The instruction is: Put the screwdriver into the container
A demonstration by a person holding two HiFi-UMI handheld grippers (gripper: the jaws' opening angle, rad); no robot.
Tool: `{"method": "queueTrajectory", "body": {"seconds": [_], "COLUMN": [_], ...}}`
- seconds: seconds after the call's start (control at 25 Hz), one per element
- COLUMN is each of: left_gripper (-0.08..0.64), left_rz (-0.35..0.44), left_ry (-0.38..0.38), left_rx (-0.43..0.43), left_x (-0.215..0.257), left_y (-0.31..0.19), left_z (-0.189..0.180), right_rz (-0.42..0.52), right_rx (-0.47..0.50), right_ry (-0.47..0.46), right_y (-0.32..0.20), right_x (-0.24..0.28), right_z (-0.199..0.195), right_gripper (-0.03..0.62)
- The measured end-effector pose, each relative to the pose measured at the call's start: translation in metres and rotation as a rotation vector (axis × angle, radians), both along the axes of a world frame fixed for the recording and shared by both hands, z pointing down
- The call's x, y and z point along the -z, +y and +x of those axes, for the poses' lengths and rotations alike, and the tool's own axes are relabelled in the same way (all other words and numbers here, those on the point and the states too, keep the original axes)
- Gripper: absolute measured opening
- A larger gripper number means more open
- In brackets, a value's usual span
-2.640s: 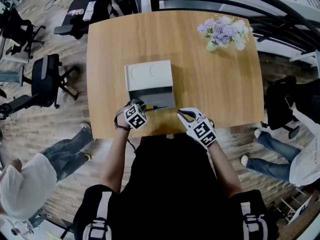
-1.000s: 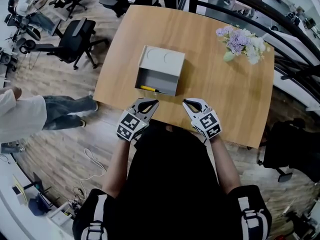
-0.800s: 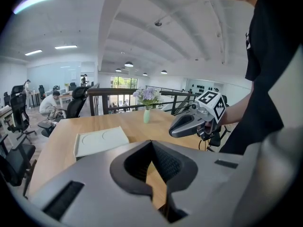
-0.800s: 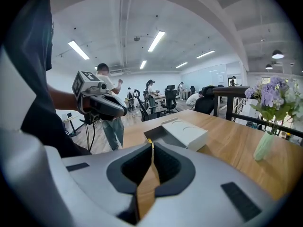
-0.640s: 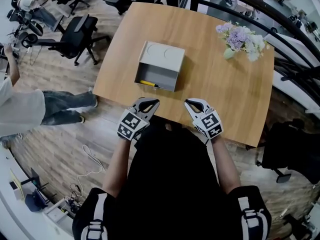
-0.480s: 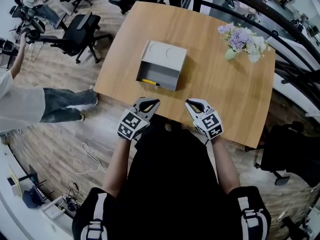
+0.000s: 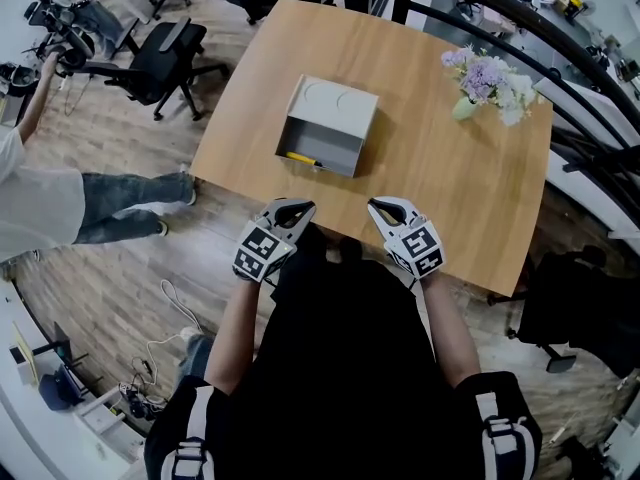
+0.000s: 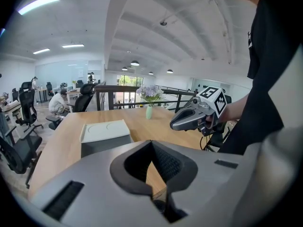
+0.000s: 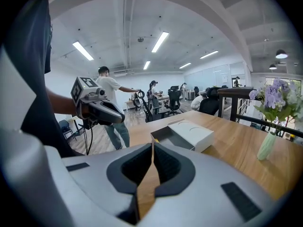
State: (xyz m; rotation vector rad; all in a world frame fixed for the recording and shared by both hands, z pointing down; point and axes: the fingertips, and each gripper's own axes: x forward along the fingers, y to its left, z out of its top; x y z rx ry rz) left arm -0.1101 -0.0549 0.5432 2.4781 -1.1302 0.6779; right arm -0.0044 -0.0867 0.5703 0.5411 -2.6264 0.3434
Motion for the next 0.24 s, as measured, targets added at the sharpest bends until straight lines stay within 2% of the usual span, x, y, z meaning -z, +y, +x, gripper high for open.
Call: {"method": "queueTrajectory", "body": {"seconds": [0.24], "left_gripper": [0.023], "left_rz": [0.008], "left_ry": [-0.014], "left_rx": [-0.019], "left_x": [-0.0003], "left_y": [-0.0039], "left_z": [0.0037], "right_rz": [0.010], "right_rx": [-0.007], "right_ry": [-0.010], "right_y": [-0.0045], "right_x": [0.0047], "right_z": [0.0006], "right_gripper": [0.032]}}
